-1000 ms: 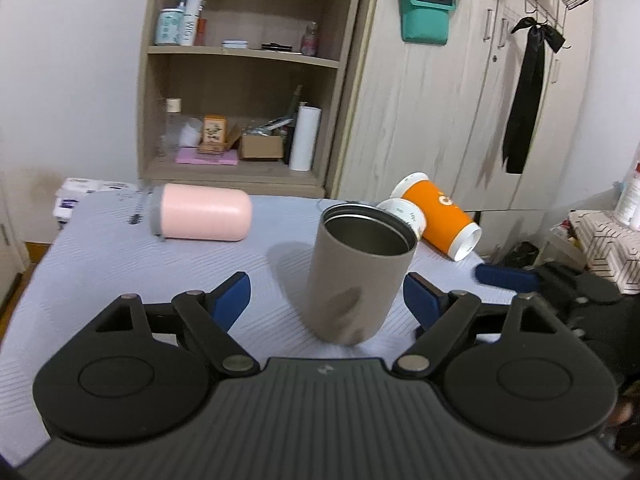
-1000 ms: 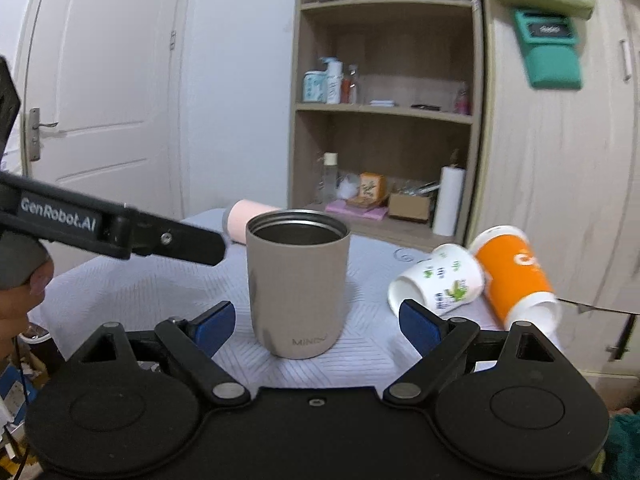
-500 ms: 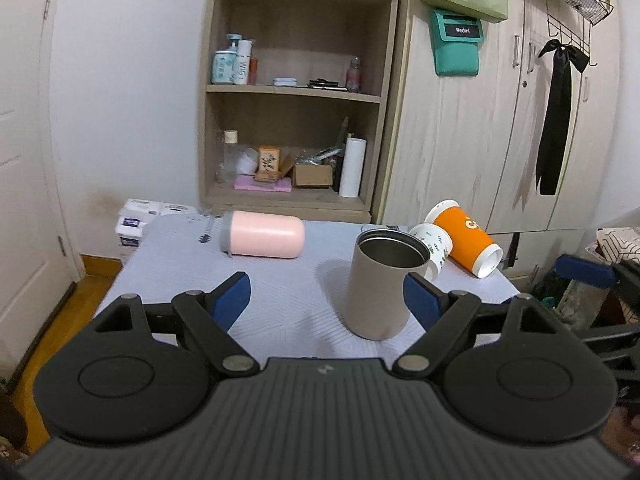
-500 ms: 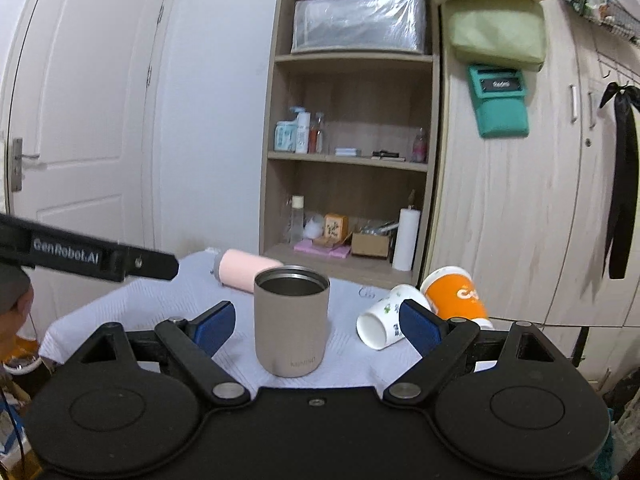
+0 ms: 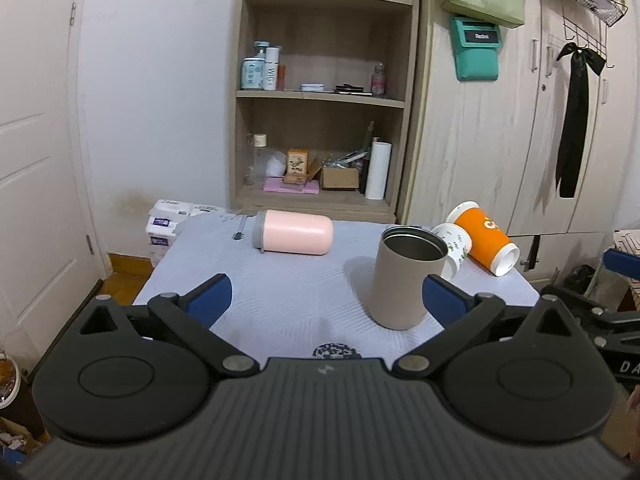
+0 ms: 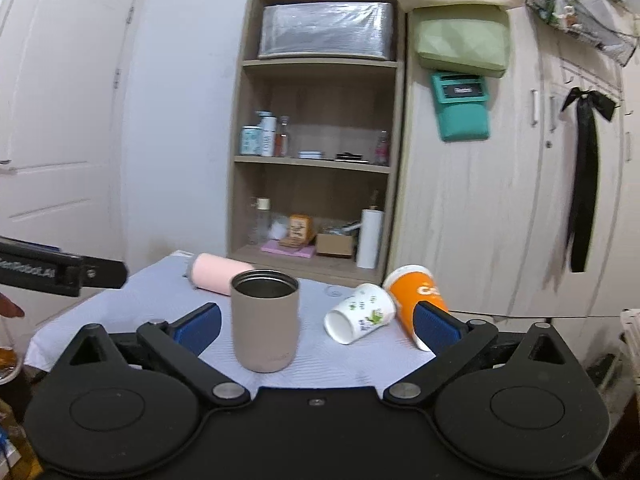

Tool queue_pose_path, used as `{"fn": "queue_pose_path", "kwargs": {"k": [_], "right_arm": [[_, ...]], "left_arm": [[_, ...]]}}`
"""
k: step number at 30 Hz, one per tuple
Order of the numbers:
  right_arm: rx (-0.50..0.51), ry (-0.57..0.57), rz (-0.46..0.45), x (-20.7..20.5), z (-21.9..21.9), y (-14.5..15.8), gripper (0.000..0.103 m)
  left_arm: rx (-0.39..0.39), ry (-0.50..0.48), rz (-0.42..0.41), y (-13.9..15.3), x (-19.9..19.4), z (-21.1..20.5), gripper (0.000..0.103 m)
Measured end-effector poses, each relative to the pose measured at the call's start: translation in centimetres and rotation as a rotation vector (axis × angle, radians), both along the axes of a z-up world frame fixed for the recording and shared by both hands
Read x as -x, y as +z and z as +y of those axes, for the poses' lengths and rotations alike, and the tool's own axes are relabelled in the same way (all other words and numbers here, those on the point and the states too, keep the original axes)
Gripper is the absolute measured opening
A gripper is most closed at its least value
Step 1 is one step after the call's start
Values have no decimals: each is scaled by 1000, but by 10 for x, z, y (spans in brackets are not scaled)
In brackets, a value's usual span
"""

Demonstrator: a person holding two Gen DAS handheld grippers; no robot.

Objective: Flip cup upright

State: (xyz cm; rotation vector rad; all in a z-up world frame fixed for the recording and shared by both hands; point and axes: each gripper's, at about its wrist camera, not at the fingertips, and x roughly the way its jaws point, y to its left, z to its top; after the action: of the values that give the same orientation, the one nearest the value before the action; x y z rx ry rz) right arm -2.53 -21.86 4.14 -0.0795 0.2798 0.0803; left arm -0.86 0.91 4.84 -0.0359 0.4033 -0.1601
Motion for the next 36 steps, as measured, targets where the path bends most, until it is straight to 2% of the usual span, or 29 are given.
{"fn": "queue_pose_path", "kwargs": {"k": [5,15,20,28,36], "right_arm": [[24,-28,13,2,5,1,103],[-23,-59,50,0,1,0,103],[-38,-79,66,-1,0,-2,103],[-33,-82,38,1,3,-3,103],[-69,-82,24,-4,0,-7,103]], "left_arm": [[-2,19,12,-2,0,3,103],[-9,64,27,-6,0,8,103],[-41,62,20,-9,-2,5,103],[-78,78,3,-14,-2,3,103],[-88,93,7,-18,-6,4,103]]}}
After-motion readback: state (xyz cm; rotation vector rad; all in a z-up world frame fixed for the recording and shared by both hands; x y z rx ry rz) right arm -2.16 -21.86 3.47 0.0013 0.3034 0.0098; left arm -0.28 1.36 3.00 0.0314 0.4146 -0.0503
